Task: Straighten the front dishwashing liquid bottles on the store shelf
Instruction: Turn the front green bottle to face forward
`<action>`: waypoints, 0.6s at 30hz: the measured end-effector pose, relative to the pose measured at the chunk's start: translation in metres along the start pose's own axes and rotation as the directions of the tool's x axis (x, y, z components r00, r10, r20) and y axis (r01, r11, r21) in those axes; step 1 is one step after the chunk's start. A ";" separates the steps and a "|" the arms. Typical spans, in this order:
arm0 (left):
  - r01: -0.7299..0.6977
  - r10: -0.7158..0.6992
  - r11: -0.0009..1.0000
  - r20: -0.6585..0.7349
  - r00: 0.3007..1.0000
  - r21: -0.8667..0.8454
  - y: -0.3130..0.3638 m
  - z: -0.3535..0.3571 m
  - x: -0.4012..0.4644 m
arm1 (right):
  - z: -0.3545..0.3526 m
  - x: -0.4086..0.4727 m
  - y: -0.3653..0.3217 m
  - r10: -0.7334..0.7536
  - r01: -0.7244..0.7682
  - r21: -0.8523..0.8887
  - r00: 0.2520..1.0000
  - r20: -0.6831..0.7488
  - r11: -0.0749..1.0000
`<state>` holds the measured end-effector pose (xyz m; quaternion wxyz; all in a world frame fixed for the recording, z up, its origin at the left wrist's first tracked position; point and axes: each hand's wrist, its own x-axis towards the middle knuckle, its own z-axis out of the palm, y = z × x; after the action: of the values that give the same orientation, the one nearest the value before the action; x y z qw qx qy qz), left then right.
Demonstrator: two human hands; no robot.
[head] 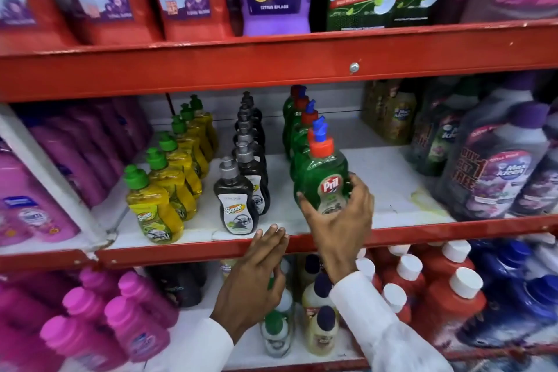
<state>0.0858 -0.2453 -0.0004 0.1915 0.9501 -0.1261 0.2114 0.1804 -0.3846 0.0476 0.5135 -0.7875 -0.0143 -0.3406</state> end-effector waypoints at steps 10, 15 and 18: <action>0.174 -0.180 0.982 -0.093 0.979 -0.072 0.008 -0.001 0.008 | 0.009 -0.002 0.005 0.092 -0.088 -0.047 0.992 0.082 0.995; 0.247 -0.274 0.954 -0.153 0.949 -0.172 0.021 -0.011 0.036 | -0.009 0.005 0.011 0.098 -0.103 0.012 0.967 0.235 0.995; 0.262 -0.308 0.927 -0.144 0.941 -0.269 0.025 -0.012 0.048 | -0.036 0.020 0.019 0.098 -0.154 0.149 0.940 0.328 0.977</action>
<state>0.1157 -0.2699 0.0392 0.3474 0.9036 0.0067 0.2504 0.1840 -0.4293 0.0515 0.5914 -0.7840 -0.0759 -0.1728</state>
